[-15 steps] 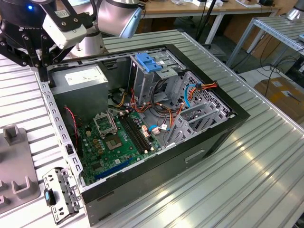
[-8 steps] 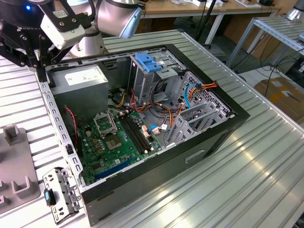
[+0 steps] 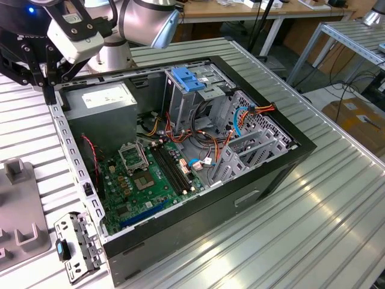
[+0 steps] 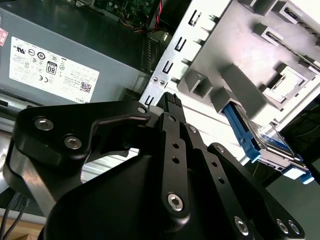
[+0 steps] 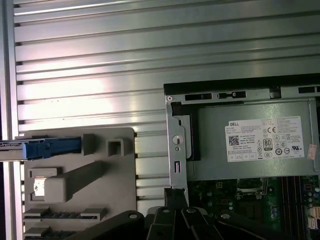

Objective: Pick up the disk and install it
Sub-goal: 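Reach for the disk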

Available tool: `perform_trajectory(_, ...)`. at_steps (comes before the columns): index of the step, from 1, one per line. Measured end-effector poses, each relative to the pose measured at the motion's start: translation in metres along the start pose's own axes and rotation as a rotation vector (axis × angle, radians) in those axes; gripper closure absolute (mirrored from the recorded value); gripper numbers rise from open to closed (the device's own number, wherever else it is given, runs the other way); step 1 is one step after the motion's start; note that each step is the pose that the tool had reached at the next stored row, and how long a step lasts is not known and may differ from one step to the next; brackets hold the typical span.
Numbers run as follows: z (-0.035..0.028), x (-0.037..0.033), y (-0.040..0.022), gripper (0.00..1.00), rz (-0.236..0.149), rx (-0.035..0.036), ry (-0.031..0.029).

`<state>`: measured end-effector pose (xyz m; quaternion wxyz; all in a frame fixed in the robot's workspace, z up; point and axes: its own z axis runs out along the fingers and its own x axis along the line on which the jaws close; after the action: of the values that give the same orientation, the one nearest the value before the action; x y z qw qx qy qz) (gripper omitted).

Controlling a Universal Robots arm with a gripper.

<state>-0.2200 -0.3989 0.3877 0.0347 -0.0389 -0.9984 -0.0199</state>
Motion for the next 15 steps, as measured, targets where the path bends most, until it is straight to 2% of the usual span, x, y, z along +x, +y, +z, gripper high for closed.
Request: perform_trajectory(15, 0.0008, 0.0055, -0.0005, 0.89, 0.000, 0.0005, 0.0061)
